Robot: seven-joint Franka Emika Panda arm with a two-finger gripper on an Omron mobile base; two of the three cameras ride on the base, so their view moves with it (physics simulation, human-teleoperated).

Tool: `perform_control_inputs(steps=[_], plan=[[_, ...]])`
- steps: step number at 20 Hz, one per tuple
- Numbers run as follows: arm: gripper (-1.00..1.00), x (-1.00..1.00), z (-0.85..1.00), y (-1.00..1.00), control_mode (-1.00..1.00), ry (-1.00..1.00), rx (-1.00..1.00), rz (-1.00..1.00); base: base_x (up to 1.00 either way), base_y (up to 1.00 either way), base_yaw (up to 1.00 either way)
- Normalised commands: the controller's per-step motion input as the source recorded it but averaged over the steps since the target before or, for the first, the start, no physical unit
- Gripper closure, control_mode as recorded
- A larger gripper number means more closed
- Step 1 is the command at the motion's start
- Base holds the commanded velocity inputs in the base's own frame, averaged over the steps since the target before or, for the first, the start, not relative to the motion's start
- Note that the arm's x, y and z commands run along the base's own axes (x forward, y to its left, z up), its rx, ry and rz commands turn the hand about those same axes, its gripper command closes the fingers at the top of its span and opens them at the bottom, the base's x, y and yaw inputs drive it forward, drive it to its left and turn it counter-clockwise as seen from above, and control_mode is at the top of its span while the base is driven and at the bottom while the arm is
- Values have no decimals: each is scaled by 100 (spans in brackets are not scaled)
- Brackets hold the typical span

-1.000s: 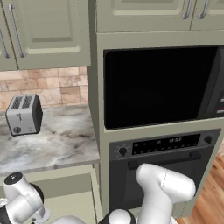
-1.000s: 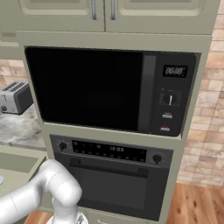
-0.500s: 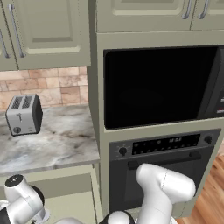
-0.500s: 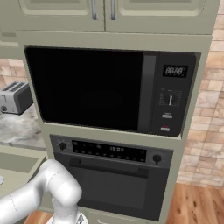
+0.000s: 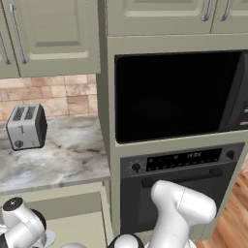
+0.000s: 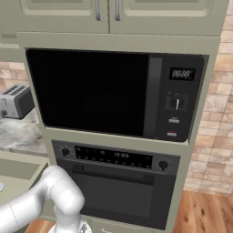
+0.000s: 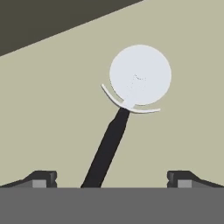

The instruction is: Take the pizza cutter from the drawer on the left and place it on the dining counter for cutting.

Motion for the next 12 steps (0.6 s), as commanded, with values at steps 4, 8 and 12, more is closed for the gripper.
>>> perform_control_inputs(steps=[4, 8, 12], plan=[[-100, 1, -2, 7, -100, 0, 0, 0, 0, 0, 0], [-100, 2, -9, 7, -100, 0, 0, 0, 0, 0, 0], [-100, 1, -12, 3, -100, 0, 0, 0, 0, 0, 0]])
